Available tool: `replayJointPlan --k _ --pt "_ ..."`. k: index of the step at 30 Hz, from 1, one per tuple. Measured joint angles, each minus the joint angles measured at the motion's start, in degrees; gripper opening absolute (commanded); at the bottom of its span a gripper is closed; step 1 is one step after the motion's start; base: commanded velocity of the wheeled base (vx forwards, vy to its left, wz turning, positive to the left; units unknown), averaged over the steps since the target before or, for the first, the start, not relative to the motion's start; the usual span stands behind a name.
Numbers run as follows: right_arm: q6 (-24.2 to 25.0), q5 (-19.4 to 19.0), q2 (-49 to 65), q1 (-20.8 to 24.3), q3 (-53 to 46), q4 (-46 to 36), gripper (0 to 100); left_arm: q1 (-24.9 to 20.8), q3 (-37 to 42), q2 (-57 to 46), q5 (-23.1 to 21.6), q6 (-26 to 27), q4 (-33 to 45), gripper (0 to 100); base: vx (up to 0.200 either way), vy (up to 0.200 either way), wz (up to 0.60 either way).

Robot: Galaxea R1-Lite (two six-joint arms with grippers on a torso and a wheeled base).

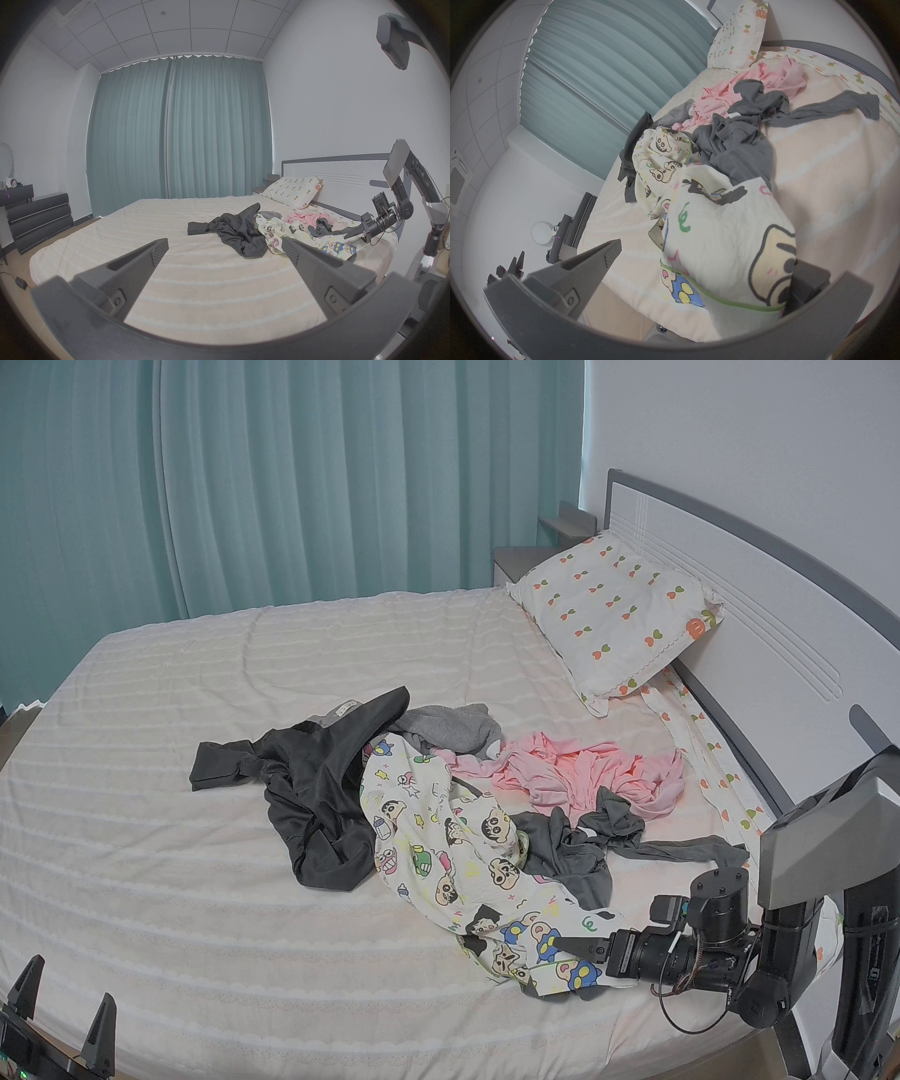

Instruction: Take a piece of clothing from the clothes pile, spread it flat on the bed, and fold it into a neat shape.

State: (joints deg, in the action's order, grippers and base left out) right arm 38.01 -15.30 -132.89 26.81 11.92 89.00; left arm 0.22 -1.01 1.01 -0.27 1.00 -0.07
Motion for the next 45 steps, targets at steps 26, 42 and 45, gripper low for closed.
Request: replayJointPlan --k 26,42,45 --pt "-3.17 5.51 3.6 1.0 -9.91 -0.02 100 0.02 0.0 0.0 0.02 -0.05 0.02 100 0.0 0.0 0.0" --pt "-1.01 5.69 8.69 7.8 -8.64 -0.05 100 0.0 0.0 0.0 0.02 -0.02 0.0 100 0.0 0.0 0.0" --pt "-1.01 5.75 9.52 8.72 -8.01 -0.02 100 0.0 0.0 0.0 0.0 -0.02 0.0 100 0.0 0.0 0.0"
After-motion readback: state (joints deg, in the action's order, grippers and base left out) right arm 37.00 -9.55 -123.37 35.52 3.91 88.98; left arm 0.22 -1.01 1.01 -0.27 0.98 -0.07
